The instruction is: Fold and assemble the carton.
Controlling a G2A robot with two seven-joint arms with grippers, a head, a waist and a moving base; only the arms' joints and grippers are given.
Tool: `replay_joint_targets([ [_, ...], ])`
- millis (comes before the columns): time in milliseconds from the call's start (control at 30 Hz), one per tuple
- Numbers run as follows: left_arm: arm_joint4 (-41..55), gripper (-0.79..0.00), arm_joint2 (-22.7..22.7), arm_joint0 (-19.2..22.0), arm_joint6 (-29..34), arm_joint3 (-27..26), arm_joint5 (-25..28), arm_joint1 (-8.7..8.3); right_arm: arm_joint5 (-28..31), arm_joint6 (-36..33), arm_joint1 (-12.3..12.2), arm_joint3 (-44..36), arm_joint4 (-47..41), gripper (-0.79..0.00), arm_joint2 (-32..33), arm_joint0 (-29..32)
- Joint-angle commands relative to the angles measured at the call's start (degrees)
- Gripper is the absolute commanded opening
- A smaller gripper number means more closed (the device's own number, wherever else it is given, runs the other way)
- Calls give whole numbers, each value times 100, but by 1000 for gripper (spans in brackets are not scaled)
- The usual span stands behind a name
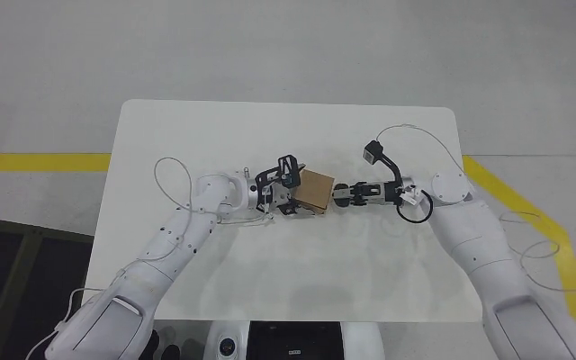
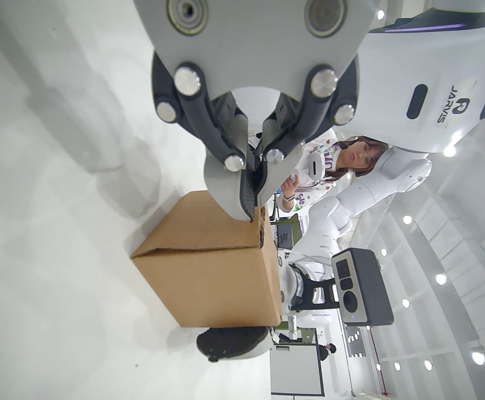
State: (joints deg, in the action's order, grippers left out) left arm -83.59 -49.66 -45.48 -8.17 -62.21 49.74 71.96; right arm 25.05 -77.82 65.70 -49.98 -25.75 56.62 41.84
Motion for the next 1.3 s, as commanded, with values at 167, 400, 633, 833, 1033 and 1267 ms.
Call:
replay_joint_targets([
  [167, 273, 0, -623, -410, -23, -473, 460, -245, 297, 156, -171, -422, 14, -785, 443, 258],
  [400, 1354, 0, -1583, -1239, 459, -1899, 826, -657, 937, 796, -406, -1219, 238, -767, 1012, 686],
  [633, 2143, 0, -2494, -1594, 1420, -2737, 72, -852, 1659, 1518, -628, -1567, 630, -637, 1680, 901],
  [833, 2604, 0, -2866, -1357, 2288, -2832, -721, -898, 2133, 1992, -762, -1636, 1129, -483, 2108, 917],
  [1033, 2655, 0, -3018, -965, 2655, -2503, -359, -964, 2447, 2543, -827, -1639, 1866, 0, 2357, 893],
  [1267, 2590, 0, -3224, -755, 2731, -2115, -392, -1029, 2346, 3456, -880, -1845, 3042, 0, 2624, 962],
])
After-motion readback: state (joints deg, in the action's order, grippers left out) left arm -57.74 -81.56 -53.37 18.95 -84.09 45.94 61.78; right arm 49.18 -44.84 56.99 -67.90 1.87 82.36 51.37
